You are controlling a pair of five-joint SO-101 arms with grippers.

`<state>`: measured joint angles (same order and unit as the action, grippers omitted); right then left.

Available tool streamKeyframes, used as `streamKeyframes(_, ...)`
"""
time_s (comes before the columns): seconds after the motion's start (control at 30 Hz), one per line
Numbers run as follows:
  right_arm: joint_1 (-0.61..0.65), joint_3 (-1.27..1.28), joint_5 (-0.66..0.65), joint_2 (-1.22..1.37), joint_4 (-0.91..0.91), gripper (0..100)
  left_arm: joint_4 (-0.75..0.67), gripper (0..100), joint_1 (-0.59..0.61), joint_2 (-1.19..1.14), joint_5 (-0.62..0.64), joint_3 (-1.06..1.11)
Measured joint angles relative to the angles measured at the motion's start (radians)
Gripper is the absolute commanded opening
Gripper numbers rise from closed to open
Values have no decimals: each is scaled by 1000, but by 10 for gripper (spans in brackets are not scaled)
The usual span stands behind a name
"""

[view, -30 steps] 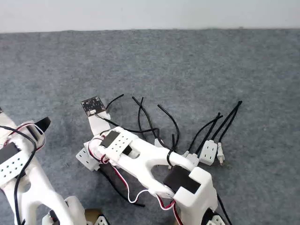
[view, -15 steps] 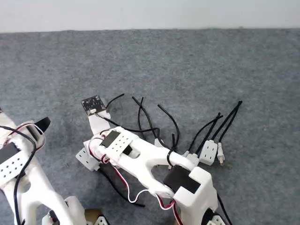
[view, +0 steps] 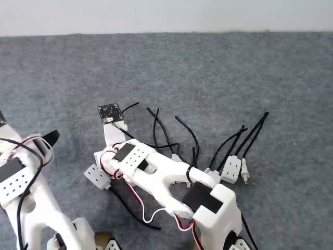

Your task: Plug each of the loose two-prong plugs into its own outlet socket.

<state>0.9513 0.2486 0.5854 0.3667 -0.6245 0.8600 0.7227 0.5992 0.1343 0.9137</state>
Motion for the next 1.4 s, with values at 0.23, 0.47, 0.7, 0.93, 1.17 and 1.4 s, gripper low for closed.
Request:
streamKeyframes(0.23, -3, -26, 2, 3, -8, 169, -9, 380, -3, 0, 0, 2)
streamKeyframes(0.47, -15, -107, 0, 9, -87, 169, -9, 380, -3, 0, 0, 2)
streamKeyframes(0.7, -20, -196, 5, 9, -213, 169, -9, 380, -3, 0, 0, 2)
streamKeyframes(0.93, -20, -196, 5, 9, -222, 170, -9, 380, -3, 0, 0, 2)
streamKeyframes(1.17, -21, -212, 5, 98, -160, 170, -9, 380, -3, 0, 0, 3)
streamKeyframes(1.4, -21, -219, 5, 126, -123, 165, -9, 380, -3, 0, 0, 8)
